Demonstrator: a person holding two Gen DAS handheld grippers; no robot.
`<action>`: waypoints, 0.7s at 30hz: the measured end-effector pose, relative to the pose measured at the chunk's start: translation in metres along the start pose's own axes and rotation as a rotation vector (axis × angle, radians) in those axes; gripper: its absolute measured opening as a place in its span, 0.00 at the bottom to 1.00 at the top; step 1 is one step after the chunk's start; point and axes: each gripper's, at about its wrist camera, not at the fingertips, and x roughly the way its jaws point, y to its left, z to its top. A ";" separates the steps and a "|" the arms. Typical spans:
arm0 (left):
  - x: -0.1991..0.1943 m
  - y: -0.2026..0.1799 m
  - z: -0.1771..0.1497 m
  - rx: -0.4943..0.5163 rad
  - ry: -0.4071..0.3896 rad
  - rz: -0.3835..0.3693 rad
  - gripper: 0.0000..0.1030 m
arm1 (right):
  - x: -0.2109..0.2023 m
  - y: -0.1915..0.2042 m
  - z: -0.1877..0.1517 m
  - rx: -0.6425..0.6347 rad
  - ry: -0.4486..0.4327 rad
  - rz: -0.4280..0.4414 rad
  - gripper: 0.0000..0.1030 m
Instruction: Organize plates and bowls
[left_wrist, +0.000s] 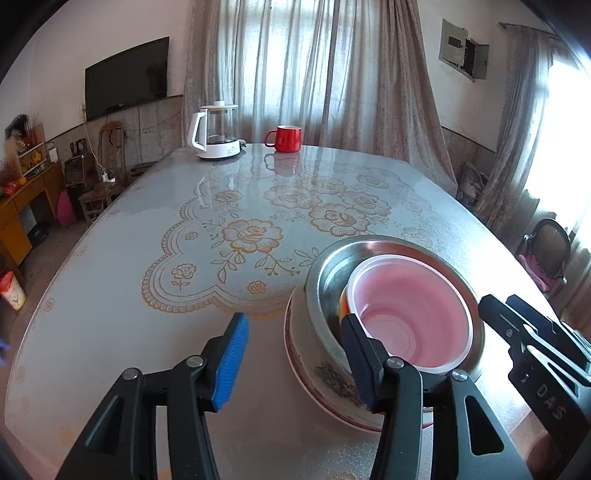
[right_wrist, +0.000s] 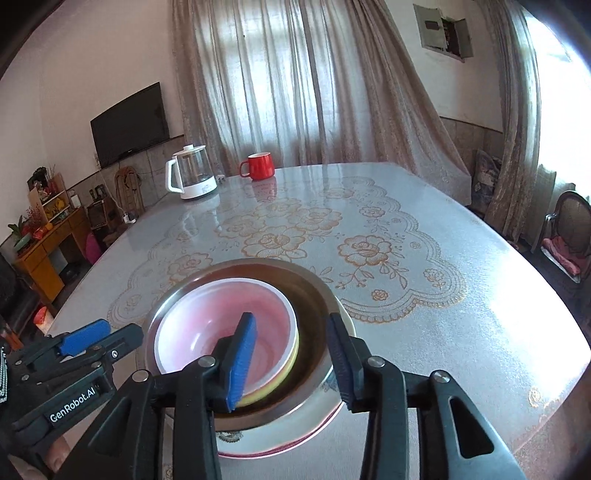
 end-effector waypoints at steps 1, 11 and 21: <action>-0.001 0.001 -0.003 0.001 -0.007 0.007 0.56 | -0.004 0.002 -0.005 -0.001 -0.015 -0.011 0.42; -0.013 -0.003 -0.023 0.010 -0.049 0.013 0.79 | -0.015 -0.003 -0.025 0.052 -0.024 -0.082 0.63; -0.023 -0.008 -0.028 0.004 -0.079 0.025 1.00 | -0.016 -0.002 -0.031 0.031 -0.023 -0.122 0.63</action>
